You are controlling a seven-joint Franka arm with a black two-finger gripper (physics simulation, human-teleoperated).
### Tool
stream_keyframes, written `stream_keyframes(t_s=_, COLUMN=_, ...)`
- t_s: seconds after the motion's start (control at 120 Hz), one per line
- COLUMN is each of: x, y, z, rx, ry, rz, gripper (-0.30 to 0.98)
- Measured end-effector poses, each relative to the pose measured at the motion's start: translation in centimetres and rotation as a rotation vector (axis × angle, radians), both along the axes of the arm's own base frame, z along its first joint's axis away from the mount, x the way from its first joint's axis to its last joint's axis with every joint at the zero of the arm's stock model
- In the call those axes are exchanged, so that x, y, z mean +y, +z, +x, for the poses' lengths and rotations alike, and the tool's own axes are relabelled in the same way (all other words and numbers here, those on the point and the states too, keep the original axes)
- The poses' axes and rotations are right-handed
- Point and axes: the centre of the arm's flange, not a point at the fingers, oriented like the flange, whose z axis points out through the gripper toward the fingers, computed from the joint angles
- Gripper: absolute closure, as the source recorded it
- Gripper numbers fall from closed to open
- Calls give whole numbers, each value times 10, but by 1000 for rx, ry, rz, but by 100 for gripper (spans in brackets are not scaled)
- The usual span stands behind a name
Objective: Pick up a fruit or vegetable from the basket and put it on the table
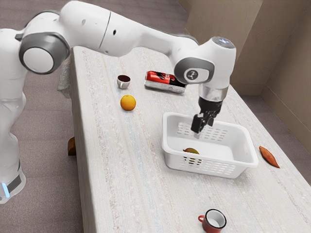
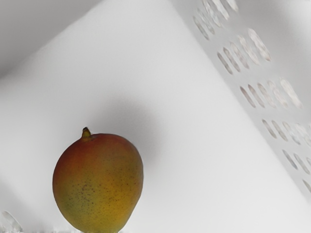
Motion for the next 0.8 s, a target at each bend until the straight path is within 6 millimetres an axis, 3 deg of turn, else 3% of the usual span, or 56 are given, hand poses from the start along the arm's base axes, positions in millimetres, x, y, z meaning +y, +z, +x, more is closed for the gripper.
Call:
stream_keyframes(t_s=0.267, x=11, y=-26, z=-6, rx=31, ry=107, rz=-49, gripper=0)
stream_keyframes(t_s=0.8, x=-4, y=-56, z=-13, rx=28, ry=134, rz=-59, gripper=0)
